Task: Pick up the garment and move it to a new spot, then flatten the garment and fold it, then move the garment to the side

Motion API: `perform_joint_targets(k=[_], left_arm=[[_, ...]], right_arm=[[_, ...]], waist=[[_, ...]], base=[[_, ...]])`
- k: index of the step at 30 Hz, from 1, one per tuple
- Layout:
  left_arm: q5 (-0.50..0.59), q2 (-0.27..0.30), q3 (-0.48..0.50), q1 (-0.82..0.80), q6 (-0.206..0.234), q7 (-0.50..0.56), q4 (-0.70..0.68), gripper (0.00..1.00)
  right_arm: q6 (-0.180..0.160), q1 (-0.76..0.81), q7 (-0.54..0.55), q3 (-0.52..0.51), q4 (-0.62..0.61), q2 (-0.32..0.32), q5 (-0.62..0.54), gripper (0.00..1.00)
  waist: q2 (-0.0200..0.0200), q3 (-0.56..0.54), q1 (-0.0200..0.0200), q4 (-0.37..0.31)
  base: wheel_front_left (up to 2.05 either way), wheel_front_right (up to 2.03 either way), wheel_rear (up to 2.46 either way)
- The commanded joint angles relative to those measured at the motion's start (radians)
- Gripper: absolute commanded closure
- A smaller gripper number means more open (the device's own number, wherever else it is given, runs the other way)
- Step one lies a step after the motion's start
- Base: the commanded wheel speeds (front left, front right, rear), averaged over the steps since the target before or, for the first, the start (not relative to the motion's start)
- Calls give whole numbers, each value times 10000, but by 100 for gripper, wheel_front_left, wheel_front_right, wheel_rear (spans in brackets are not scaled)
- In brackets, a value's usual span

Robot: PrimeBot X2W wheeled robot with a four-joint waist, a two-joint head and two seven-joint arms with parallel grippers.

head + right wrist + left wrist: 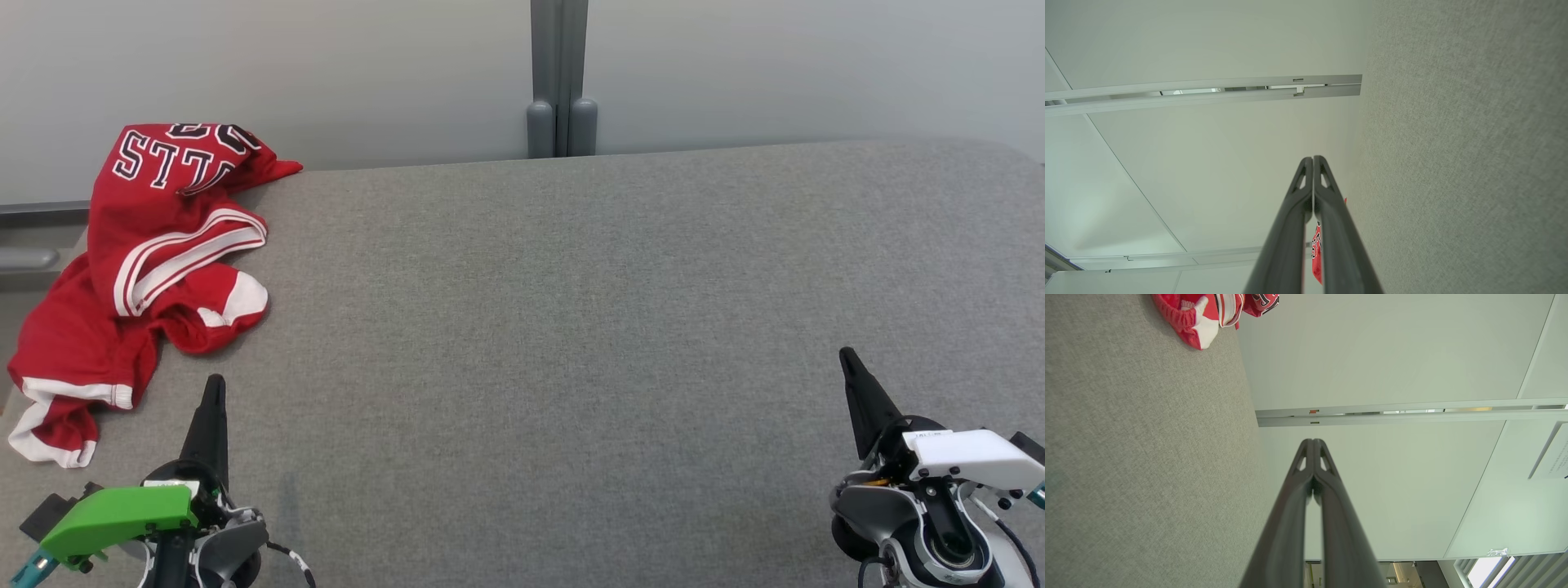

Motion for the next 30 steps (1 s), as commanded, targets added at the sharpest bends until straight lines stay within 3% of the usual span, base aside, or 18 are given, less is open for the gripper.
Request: perform_joint_targets(k=[1,30], left_arm=[[-27,16,1,-110,-28,21,-18,100],[-27,16,1,-110,-28,20,-18,100]], right_arm=[[4,-55,15,-8,-45,-40,70,100],[4,-55,15,-8,-46,-41,70,100]], waist=[[0,0,0,0],[0,0,0,0]], base=[[0,0,0],[0,0,0]])
